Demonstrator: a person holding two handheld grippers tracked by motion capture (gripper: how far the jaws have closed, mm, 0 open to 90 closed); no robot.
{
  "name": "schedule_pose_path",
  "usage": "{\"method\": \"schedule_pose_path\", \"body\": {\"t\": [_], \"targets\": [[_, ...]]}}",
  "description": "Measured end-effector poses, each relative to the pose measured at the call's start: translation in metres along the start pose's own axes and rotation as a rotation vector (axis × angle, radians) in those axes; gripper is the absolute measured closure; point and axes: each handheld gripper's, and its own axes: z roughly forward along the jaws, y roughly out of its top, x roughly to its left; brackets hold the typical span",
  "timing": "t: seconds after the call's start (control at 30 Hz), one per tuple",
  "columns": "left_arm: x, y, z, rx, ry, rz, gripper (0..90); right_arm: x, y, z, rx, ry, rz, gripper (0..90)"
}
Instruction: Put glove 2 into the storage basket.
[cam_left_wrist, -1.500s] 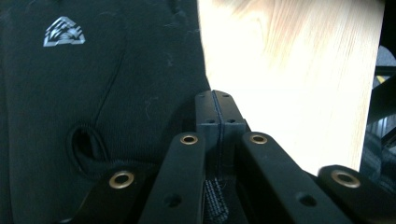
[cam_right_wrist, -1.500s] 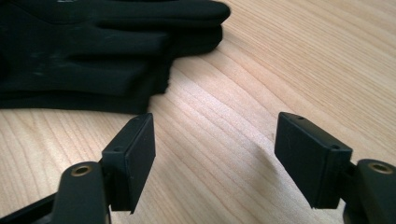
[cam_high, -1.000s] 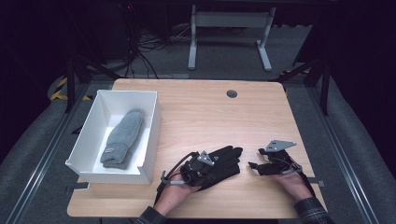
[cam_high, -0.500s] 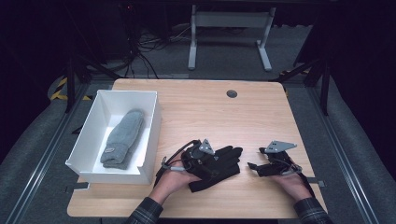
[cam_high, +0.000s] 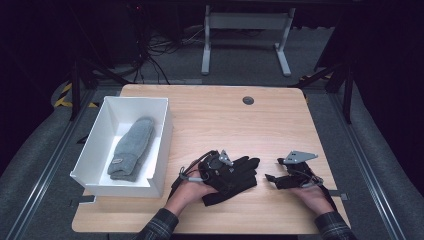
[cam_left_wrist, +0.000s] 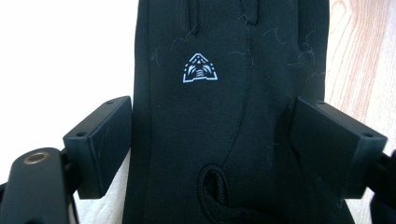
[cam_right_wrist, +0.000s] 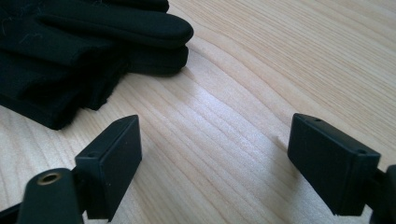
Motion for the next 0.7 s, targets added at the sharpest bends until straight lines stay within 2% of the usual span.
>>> {"method": "schedule_pose_path", "body": {"t": [0.17, 0.2, 0.23, 0.27, 0.33, 0.4, 0.43, 0.53, 0.6, 0.7], "targets": [[-0.001, -0.001, -0.001, 0.006, -0.009, 0.005, 23.5, 0.0, 0.0, 0.0, 0.0, -0.001, 0.001, 18.1], [-0.002, -0.001, -0.002, 0.011, -0.011, 0.008, 27.2, 0.0, 0.0, 0.0, 0.0, -0.001, 0.001, 18.1], [-0.003, 0.0, -0.002, 0.01, -0.016, 0.018, 27.2, 0.0, 0.0, 0.0, 0.0, -0.001, 0.001, 18.1], [-0.004, 0.0, -0.003, 0.015, -0.035, 0.026, 31.1, 0.0, 0.0, 0.0, 0.0, -0.001, 0.002, 18.1], [-0.006, 0.001, -0.004, 0.019, -0.06, 0.035, 46.0, 0.0, 0.0, 0.0, 0.0, -0.002, 0.002, 18.1], [-0.006, 0.002, -0.006, 0.025, -0.092, 0.019, 57.3, 0.0, 0.0, 0.0, 0.0, -0.002, 0.002, 18.1], [-0.006, 0.002, -0.007, 0.027, -0.095, 0.011, 62.0, 0.0, 0.0, 0.0, 0.0, -0.002, 0.002, 18.1], [-0.007, 0.004, -0.01, 0.032, -0.102, -0.013, 66.6, 0.0, 0.0, 0.0, 0.0, -0.002, 0.003, 18.1], [-0.008, 0.005, -0.013, 0.024, -0.112, -0.026, 67.1, 0.0, 0.0, 0.0, 0.0, -0.001, 0.002, 18.2], [-0.009, 0.007, -0.022, 0.018, -0.105, -0.034, 67.3, 0.0, 0.0, 0.0, 0.0, -0.001, 0.002, 18.2]]}}
